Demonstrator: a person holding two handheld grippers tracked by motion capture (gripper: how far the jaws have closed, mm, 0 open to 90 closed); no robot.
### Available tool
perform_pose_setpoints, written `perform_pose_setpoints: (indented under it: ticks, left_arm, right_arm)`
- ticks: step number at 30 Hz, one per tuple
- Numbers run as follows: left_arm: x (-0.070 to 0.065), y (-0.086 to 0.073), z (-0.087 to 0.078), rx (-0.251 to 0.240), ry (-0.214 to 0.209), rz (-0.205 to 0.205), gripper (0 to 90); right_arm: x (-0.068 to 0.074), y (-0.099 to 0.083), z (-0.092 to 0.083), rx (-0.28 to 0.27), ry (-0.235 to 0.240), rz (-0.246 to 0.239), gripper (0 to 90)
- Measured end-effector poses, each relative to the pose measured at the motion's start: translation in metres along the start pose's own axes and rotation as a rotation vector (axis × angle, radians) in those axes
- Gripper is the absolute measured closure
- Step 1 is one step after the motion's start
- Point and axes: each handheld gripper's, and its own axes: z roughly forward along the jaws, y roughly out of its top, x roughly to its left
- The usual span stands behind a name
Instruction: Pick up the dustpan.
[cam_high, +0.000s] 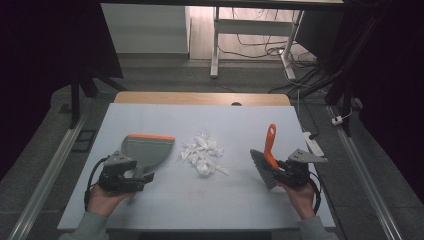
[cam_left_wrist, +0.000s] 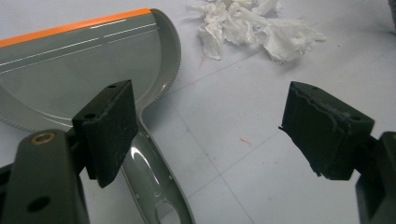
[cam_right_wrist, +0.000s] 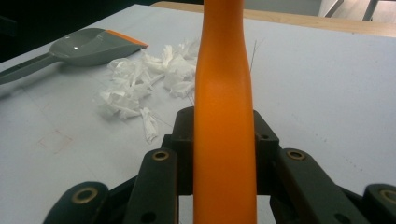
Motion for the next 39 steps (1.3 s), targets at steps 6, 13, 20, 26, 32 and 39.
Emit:
perform_pose_setpoints:
  ticks: [6, 13, 20, 26, 32, 39]
  left_arm:
    - [-0.003, 0.022, -0.002, 0.086, 0.067, -0.044, 17.8]
    - [0.003, 0.031, -0.001, 0.103, 0.160, -0.097, 16.4]
    - [0.019, 0.020, 0.013, 0.228, 0.164, -0.176, 16.5]
    - [0.026, 0.012, 0.024, 0.283, 0.149, -0.216, 14.8]
    - [0.030, 0.005, 0.040, 0.320, 0.130, -0.246, 15.2]
    - [0.033, 0.000, 0.051, 0.334, 0.139, -0.262, 17.1]
  right_arm:
    - [-0.003, 0.001, -0.002, -0.020, 0.023, 0.027, 70.2]
    - [-0.003, 0.000, -0.003, -0.022, 0.026, 0.034, 70.1]
    - [-0.003, 0.000, -0.002, -0.013, 0.024, 0.034, 70.1]
    - [-0.001, -0.001, -0.001, -0.007, 0.028, 0.035, 70.1]
    - [-0.001, -0.002, 0.000, -0.005, 0.022, 0.032, 70.1]
    - [-0.002, -0.002, 0.000, 0.000, 0.019, 0.028, 70.1]
